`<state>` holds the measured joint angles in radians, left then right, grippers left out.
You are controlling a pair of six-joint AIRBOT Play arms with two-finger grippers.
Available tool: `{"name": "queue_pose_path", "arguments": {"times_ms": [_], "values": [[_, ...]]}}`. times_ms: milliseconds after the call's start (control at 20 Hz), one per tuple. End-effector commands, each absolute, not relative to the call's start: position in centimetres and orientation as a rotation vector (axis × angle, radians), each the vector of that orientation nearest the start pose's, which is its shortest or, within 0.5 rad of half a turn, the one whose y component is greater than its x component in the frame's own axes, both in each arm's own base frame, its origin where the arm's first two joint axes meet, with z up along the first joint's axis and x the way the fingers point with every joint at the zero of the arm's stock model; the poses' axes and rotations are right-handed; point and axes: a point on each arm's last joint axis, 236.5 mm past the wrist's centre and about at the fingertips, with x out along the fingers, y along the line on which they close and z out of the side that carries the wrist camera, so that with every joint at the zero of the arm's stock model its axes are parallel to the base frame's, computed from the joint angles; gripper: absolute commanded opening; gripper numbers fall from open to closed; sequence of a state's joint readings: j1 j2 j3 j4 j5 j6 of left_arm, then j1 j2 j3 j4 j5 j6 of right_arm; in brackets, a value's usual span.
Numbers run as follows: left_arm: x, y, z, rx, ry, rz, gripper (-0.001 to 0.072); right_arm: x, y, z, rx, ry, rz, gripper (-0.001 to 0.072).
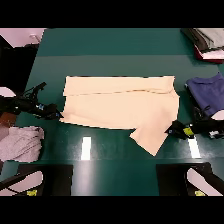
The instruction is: Fold the shirts.
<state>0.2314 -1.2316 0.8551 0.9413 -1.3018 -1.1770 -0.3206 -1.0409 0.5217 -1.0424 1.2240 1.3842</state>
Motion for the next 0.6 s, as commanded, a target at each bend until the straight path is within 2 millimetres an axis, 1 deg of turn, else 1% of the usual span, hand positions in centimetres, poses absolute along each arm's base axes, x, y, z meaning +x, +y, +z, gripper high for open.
{"name": "queue_pose_path", "arguments": {"times_ms": [0,100,150,250,350,400,450,500,550], "values": [[29.7,-6.5,-3.2,-0.487,1.438,-0.424,0.0032,23.4,5.4,-8.4,0.626,1.537,0.142,0.0232],[29.4,-6.0,-3.6,-0.458,1.452,-0.412,0.0032,23.8,5.4,-8.1,0.606,1.535,0.151,0.0057],[29.1,-5.8,-3.8,-0.444,1.465,-0.409,0.0032,23.9,5.5,-8.0,0.600,1.533,0.157,0.0018],[28.2,-5.4,-4.1,-0.416,1.502,-0.407,0.0031,23.6,5.6,-7.5,0.593,1.533,0.168,0.0016],[26.9,-4.2,-4.2,-0.360,1.549,-0.373,0.0030,22.6,5.3,-6.1,0.549,1.528,0.178,0.0016],[26.5,-3.4,-3.7,-0.327,1.549,-0.337,0.0029,21.3,4.9,-5.3,0.499,1.543,0.185,0.0015],[26.0,-2.8,-2.9,-0.298,1.544,-0.312,0.0029,19.5,4.3,-4.4,0.434,1.575,0.182,0.0015],[25.2,-2.8,-1.7,-0.282,1.537,-0.305,0.0029,17.5,3.6,-3.5,0.392,1.609,0.158,0.0015],[24.3,-3.0,-0.6,-0.273,1.533,-0.317,0.0030,16.1,3.0,-2.7,0.361,1.623,0.122,0.0015]]}}
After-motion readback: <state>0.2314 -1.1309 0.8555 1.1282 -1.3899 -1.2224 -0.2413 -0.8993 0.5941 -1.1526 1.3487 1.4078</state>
